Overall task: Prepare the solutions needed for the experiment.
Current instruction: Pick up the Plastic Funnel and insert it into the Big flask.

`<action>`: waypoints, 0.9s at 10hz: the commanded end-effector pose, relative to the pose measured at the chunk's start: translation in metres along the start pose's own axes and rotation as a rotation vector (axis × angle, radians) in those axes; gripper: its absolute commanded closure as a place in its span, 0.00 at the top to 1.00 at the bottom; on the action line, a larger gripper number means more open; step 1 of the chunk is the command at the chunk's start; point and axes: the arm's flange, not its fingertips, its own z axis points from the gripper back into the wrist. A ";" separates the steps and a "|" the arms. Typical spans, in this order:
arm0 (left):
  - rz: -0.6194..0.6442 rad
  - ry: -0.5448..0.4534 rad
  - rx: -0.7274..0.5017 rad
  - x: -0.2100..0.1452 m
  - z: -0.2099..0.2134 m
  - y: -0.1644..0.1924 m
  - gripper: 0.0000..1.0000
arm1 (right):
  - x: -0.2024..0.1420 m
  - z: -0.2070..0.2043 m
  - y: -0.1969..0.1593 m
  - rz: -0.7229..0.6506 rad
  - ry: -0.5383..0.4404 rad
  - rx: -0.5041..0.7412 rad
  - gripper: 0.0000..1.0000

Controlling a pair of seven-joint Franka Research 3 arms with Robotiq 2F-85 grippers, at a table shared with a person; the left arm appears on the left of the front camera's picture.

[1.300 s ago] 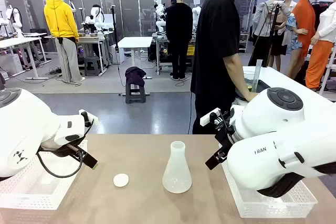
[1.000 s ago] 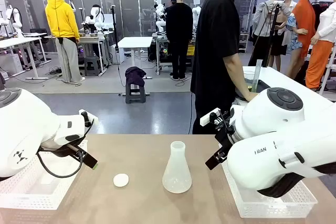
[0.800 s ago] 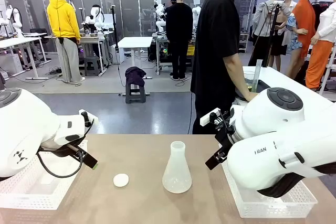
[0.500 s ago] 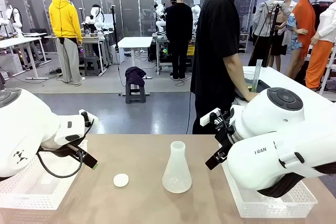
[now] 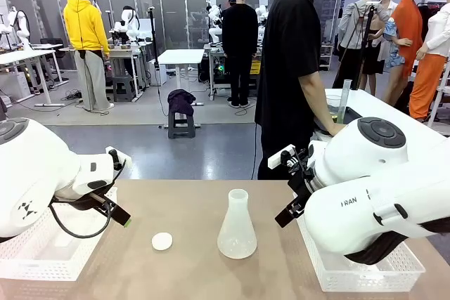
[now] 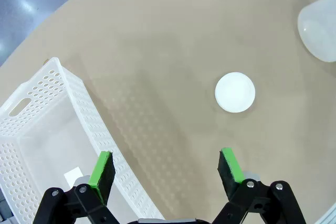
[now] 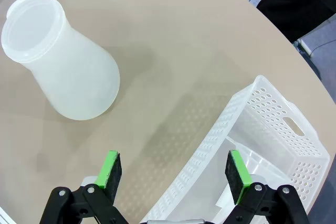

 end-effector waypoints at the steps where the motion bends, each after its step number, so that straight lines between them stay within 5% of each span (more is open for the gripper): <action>1: 0.000 0.000 0.000 0.000 0.000 0.000 1.00 | 0.000 0.000 0.000 -0.002 0.000 0.000 1.00; 5: 0.000 0.000 0.000 0.000 0.000 0.000 1.00 | 0.000 0.000 0.000 0.000 0.000 0.000 1.00; 9: 0.115 -0.078 -0.313 0.035 -0.005 0.031 1.00 | 0.020 0.009 -0.037 -0.152 -0.076 0.220 1.00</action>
